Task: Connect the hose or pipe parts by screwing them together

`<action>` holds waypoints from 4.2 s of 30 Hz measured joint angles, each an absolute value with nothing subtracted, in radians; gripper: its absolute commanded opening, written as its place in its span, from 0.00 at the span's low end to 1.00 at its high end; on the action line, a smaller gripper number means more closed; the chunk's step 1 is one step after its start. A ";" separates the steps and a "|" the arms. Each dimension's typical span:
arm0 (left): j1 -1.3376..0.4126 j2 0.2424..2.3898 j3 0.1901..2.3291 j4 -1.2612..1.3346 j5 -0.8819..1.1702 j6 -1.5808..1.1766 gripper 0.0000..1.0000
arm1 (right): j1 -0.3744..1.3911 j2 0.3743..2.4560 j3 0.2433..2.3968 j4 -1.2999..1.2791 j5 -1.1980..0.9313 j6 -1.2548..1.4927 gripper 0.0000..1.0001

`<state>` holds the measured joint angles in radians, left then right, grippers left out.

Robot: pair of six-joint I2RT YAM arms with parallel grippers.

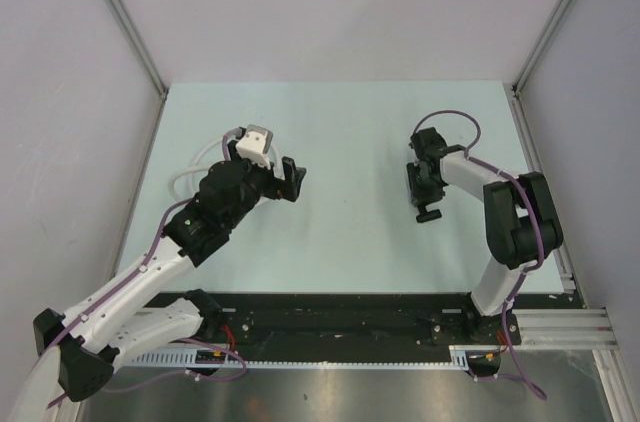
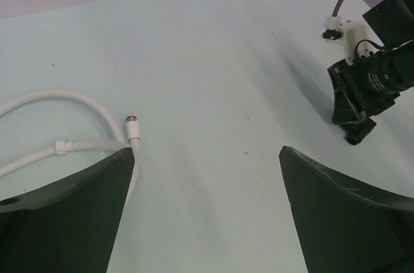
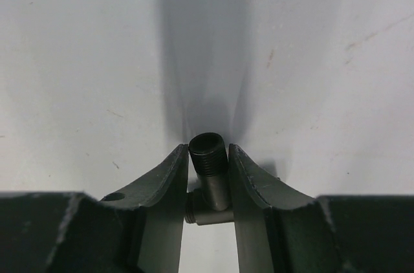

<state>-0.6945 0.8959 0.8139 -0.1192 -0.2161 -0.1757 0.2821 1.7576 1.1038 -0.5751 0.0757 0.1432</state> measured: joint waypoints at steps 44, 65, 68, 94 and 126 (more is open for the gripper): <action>-0.694 0.896 0.814 -0.123 -0.204 -0.176 1.00 | 0.357 1.525 0.972 -0.647 0.134 0.358 0.43; -0.694 0.896 0.814 -0.123 -0.195 -0.176 1.00 | 0.358 1.562 0.912 -0.583 0.062 0.319 0.42; -0.694 0.896 0.814 -0.122 -0.196 -0.176 1.00 | 0.358 1.577 0.908 -0.570 0.062 0.316 0.39; -0.668 0.916 0.849 -0.149 -0.059 -0.276 0.84 | 0.520 1.445 0.871 -0.473 0.248 0.229 0.05; -0.509 1.228 0.953 -0.138 0.754 -0.514 0.79 | 0.923 1.038 0.783 -0.135 0.042 -0.010 0.03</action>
